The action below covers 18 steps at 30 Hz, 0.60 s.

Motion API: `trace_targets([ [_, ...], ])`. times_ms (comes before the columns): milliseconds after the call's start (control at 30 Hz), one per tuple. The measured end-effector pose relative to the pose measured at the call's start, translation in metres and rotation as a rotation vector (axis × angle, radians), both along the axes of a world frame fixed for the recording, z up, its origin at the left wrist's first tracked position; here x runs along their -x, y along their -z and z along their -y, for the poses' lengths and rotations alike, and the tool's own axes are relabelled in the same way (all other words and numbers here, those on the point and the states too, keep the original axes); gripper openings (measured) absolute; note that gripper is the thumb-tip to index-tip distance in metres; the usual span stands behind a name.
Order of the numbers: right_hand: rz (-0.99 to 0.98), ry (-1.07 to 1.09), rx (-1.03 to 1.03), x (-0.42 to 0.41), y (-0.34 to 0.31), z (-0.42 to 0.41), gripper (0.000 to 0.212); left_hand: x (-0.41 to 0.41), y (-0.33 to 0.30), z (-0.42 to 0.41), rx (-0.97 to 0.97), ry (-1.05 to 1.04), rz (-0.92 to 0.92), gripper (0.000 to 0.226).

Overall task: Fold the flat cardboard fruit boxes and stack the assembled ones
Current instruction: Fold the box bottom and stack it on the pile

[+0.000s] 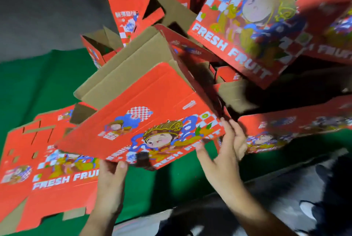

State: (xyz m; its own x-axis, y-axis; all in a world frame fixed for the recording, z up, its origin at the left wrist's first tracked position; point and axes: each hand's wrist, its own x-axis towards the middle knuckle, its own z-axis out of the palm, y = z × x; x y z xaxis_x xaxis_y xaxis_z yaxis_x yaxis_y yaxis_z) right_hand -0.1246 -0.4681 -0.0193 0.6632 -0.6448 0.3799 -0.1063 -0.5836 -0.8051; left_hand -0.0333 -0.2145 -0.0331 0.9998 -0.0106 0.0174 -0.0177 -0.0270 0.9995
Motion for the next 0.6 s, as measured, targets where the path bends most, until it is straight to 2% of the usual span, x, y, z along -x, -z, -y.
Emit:
trace_targets([
  [67,0.018,-0.132,-0.15,0.0,-0.001,-0.014,0.061,0.0,0.0,-0.017,-0.054,-0.154,-0.029,0.015],
  [133,-0.024,-0.319,-0.292,0.005,0.007,-0.023,0.054,0.002,0.001,-0.04,-0.088,-0.226,0.01,0.014],
  [233,-0.08,-0.407,-0.454,0.014,0.041,-0.022,0.064,0.016,0.015,-0.056,-0.205,-0.073,-0.078,0.066],
  [300,-0.079,-0.322,-0.516,0.017,0.061,-0.009,0.068,0.025,0.032,-0.038,-0.229,0.154,-0.148,0.082],
  [333,-0.079,-0.249,-0.529,0.018,0.07,0.003,0.064,0.026,0.041,-0.021,-0.234,0.291,-0.121,0.086],
  [400,-0.095,-0.113,-0.499,0.018,0.08,0.03,0.058,0.013,0.05,0.017,-0.266,0.444,-0.051,0.082],
  [467,-0.104,-0.094,-0.481,0.015,0.086,0.061,0.065,-0.01,0.058,0.05,-0.27,0.476,-0.03,0.074],
  [533,-0.069,-0.127,-0.545,0.013,0.084,0.083,0.055,-0.028,0.063,0.075,-0.32,0.472,-0.023,0.075],
  [567,0.01,-0.078,-0.664,0.012,0.086,0.093,0.047,-0.029,0.065,0.082,-0.361,0.458,-0.033,0.078],
  [600,0.116,0.058,-0.853,0.013,0.087,0.101,0.041,-0.03,0.073,0.087,-0.36,0.44,-0.054,0.081],
])
